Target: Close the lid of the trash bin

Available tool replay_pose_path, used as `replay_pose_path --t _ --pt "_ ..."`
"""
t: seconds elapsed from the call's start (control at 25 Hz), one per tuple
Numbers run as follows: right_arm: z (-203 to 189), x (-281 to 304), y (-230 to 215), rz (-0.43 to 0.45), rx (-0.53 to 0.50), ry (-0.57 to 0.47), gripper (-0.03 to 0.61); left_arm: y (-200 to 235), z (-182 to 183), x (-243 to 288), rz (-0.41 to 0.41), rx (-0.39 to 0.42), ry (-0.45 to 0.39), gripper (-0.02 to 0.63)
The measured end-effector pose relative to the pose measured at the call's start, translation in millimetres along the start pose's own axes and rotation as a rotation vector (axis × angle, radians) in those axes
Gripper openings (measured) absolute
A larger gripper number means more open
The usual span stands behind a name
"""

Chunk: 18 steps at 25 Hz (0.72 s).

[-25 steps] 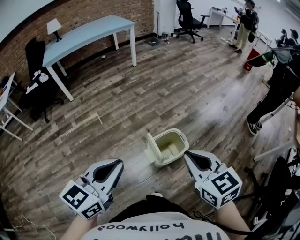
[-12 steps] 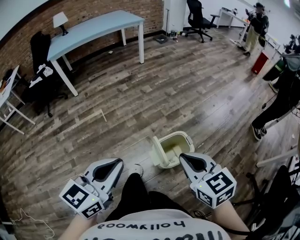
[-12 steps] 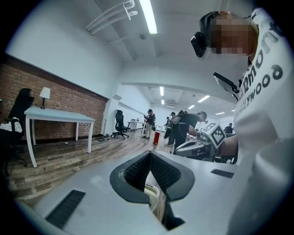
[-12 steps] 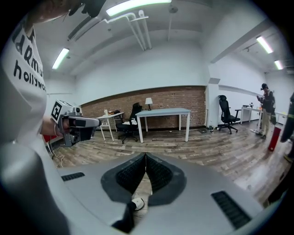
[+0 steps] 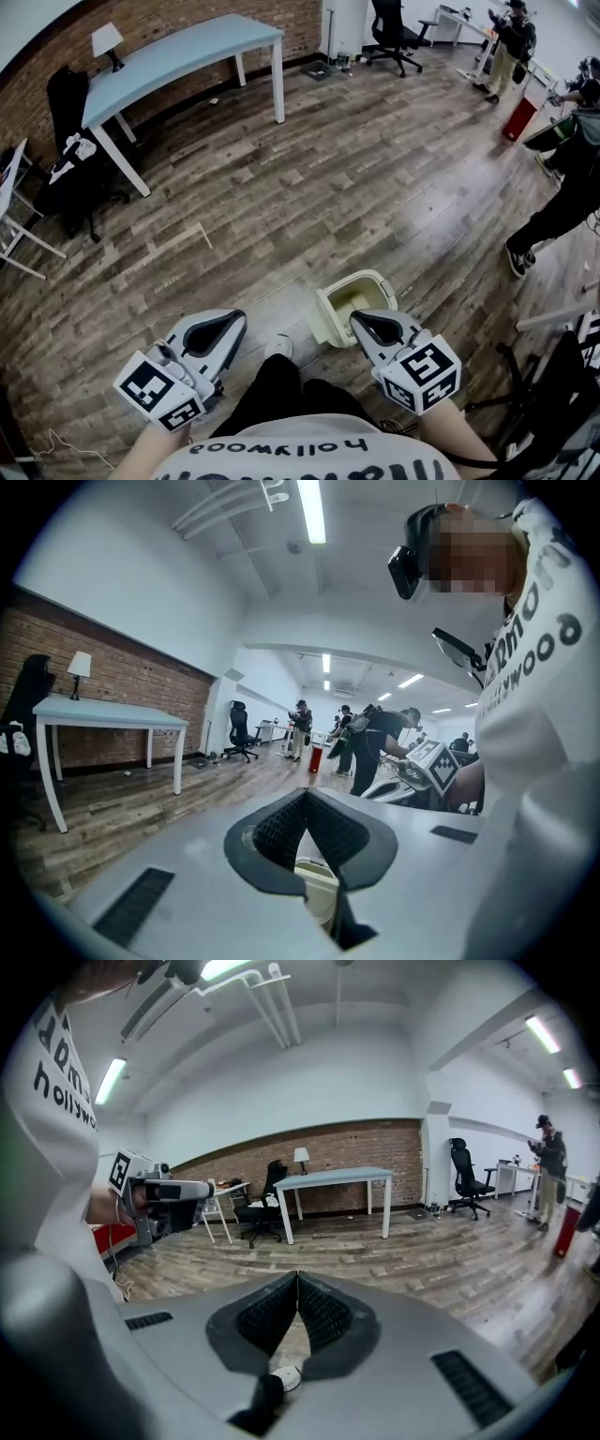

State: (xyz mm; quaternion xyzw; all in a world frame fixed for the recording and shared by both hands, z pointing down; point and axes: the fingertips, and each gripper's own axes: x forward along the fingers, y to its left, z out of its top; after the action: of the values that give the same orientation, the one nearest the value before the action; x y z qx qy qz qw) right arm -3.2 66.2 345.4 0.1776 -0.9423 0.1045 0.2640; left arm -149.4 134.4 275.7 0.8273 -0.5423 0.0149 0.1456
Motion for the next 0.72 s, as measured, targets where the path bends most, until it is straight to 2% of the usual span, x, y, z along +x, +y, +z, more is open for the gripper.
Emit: replay_pose_path --t 0.72 --pt "-31.5 75.7 7.3 0.120 0.013 0.138 0.009 46.9 -13.6 -2.7 0.065 -0.039 0.068 0.008"
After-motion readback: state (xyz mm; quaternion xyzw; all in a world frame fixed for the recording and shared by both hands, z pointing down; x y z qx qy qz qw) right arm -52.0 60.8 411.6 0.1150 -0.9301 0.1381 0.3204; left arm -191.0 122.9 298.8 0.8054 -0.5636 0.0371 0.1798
